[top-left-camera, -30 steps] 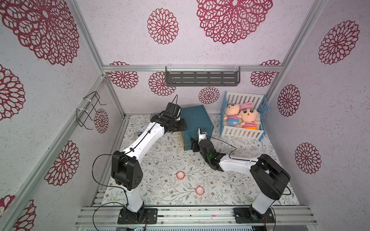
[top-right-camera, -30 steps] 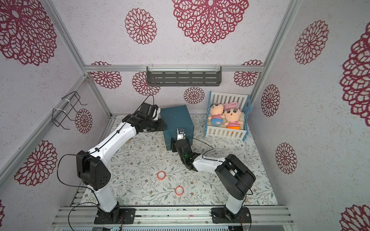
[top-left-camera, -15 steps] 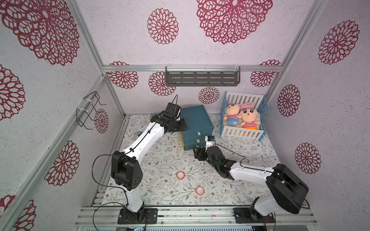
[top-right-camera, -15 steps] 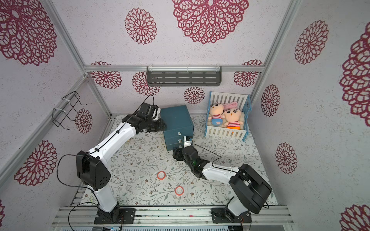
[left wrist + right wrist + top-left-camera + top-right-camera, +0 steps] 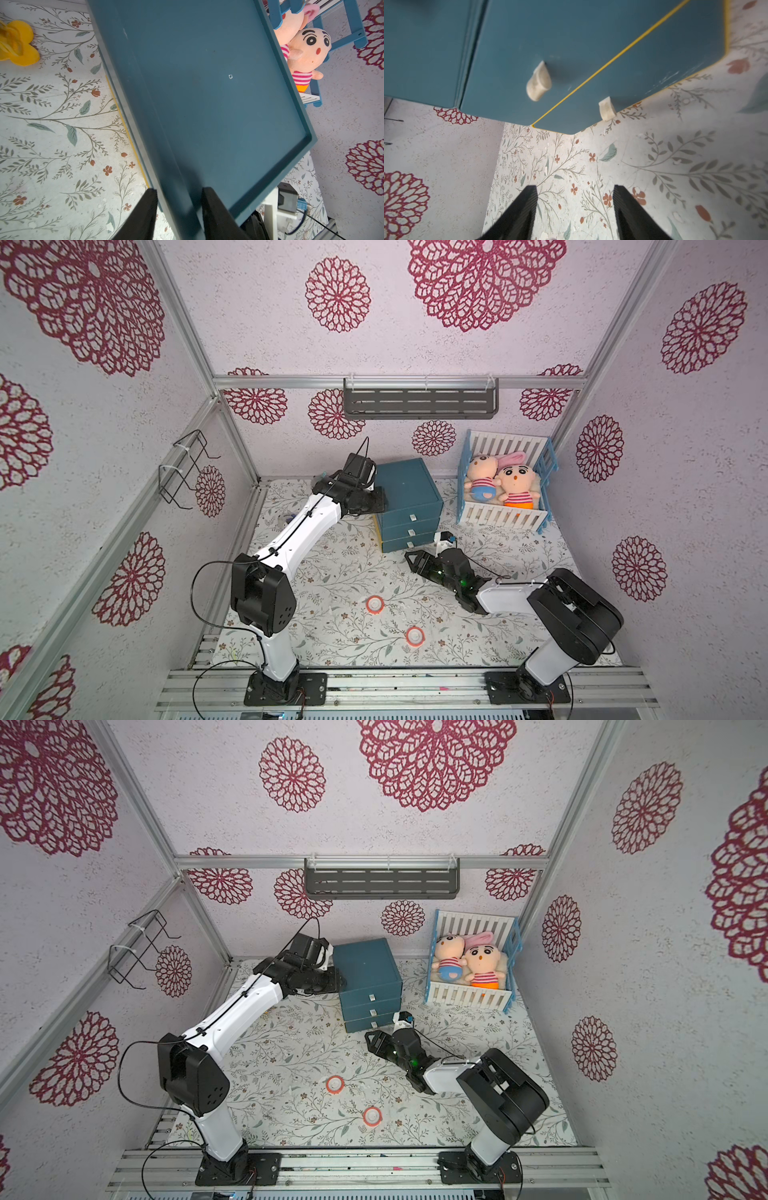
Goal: Place the transparent tape into the drawer according to color
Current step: Close the drawer in the storage box.
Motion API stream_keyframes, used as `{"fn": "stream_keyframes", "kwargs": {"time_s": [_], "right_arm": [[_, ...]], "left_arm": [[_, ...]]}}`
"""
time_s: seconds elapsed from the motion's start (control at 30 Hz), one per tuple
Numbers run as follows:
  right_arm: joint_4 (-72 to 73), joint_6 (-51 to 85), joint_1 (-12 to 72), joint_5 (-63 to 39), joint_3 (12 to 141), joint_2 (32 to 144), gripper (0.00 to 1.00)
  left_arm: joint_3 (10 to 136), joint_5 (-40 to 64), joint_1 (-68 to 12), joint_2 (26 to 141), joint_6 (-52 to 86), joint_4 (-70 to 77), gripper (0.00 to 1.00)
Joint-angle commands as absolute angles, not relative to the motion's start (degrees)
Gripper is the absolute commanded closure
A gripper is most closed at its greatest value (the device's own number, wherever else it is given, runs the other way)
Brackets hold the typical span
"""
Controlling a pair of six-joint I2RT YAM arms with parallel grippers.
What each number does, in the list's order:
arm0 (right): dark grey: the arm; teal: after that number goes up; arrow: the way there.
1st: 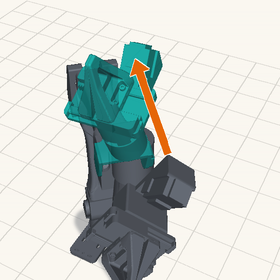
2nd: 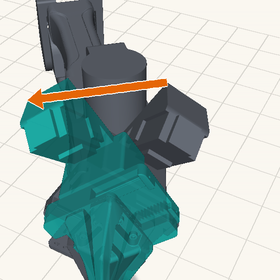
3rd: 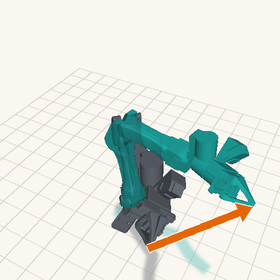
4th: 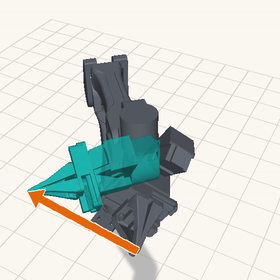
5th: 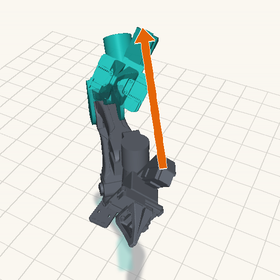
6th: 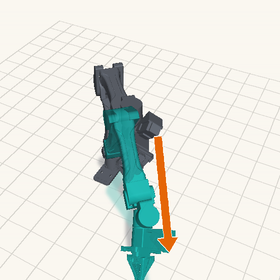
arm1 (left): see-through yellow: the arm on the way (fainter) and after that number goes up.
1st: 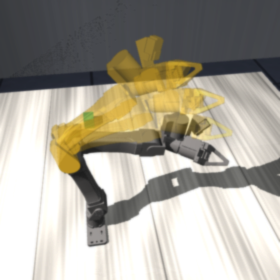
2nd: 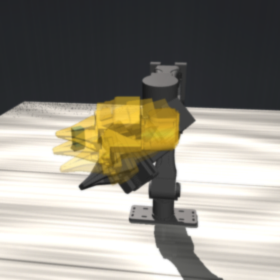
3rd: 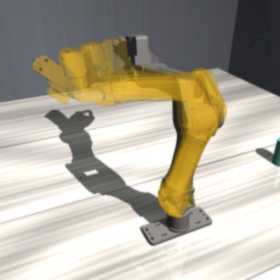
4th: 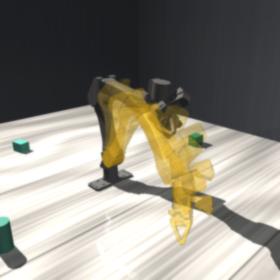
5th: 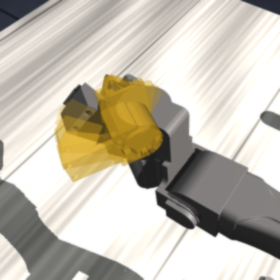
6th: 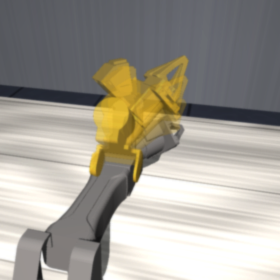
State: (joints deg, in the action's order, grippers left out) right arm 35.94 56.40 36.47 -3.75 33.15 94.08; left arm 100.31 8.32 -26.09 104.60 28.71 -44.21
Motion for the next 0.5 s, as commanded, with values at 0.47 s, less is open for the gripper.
{"fn": "stream_keyframes", "kwargs": {"time_s": [0.47], "right_arm": [[54.0,66.1,31.9,-8.1,34.4,105.3,0.46]], "left_arm": [[99.1,8.8,-25.9,102.8,27.8,-44.8,0.58]]}}
